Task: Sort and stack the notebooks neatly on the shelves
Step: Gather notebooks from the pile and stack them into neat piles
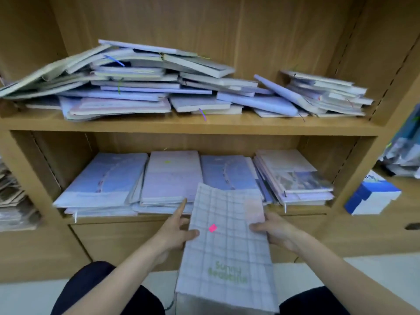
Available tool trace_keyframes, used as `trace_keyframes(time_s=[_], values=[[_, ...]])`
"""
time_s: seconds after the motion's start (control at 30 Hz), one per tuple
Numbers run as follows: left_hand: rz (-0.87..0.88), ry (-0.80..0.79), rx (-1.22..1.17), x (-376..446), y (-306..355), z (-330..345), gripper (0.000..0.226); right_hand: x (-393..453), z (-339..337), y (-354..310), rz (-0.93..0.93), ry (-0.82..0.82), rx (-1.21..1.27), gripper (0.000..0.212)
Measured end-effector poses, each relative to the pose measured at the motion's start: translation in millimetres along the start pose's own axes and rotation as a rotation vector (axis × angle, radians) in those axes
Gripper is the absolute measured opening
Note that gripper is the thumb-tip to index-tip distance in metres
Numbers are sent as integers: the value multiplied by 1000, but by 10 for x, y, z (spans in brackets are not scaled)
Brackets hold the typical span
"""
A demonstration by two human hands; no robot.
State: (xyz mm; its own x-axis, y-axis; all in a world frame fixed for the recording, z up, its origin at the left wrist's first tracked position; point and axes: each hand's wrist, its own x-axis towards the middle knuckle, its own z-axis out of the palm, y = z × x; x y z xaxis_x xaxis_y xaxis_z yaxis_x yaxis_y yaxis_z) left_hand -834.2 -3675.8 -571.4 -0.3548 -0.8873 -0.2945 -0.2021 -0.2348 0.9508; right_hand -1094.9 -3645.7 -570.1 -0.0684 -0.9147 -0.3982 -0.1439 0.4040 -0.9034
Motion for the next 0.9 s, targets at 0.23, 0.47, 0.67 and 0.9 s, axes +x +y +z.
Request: trace_keyframes(time_s=[0.23, 0.47, 0.67, 0.9], values=[[5, 108, -199, 556, 297, 84, 79, 121, -290, -227, 25, -123, 22, 53], [224, 316, 200, 1371, 753, 181, 64, 1015, -551, -919, -257, 286, -222, 73], [108, -80, 1293, 1464, 252, 233, 55, 1264, -348, -176, 42, 92, -1001, 90], [422, 136, 1229, 1322, 235, 258, 52, 1113, -522, -241, -184, 279, -864, 73]])
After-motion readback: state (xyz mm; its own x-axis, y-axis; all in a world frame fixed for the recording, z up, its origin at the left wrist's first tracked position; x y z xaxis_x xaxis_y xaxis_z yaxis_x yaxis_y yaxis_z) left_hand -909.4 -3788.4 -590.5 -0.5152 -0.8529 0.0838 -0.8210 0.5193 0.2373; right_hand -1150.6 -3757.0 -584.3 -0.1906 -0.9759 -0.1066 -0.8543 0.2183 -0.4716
